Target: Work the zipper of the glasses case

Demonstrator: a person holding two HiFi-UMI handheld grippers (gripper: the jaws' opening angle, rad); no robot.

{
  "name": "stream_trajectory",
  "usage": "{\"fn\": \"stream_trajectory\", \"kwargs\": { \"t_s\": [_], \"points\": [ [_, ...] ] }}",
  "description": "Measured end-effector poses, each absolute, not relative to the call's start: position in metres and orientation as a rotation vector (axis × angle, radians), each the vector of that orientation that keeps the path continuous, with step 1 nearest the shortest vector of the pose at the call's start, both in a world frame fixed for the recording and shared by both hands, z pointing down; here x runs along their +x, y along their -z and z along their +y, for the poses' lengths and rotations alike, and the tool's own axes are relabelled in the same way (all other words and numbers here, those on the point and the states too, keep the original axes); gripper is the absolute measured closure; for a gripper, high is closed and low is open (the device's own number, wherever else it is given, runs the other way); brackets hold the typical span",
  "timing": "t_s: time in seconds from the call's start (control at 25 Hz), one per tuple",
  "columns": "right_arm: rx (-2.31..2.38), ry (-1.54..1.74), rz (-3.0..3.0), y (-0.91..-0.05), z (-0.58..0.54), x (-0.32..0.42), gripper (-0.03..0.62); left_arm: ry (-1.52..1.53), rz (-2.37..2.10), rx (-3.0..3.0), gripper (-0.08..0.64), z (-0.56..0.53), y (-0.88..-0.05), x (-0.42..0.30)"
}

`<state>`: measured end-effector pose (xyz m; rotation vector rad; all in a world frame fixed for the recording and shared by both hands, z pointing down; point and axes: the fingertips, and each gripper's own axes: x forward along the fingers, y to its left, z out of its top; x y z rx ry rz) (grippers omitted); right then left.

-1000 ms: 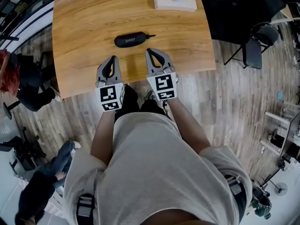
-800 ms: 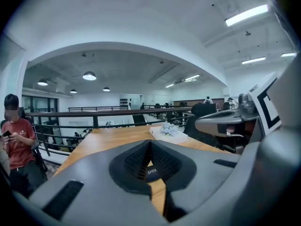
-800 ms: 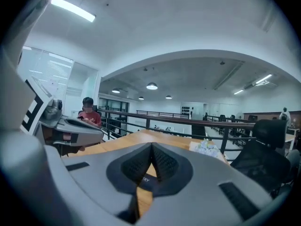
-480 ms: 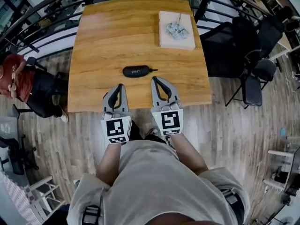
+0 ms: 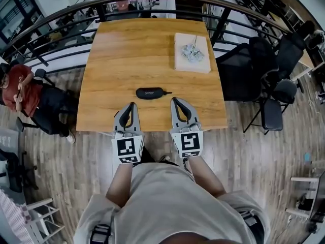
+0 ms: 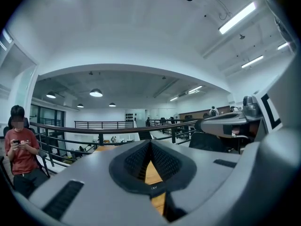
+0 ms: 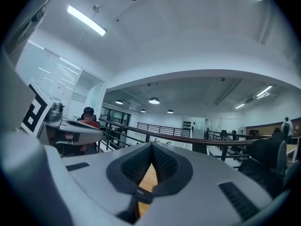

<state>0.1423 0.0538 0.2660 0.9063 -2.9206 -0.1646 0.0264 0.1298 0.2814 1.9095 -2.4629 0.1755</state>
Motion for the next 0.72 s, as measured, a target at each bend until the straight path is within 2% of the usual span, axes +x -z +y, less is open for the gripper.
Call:
{"fn": "stream_trajectory", "kwargs": {
  "t_s": [0.72],
  "points": [
    [0.899, 0.187, -2.926, -0.262, 0.041, 0.132, 0.567, -0.155, -2.468, 1.943, 0.537, 0.118, -0.27, 0.021]
  ]
}}
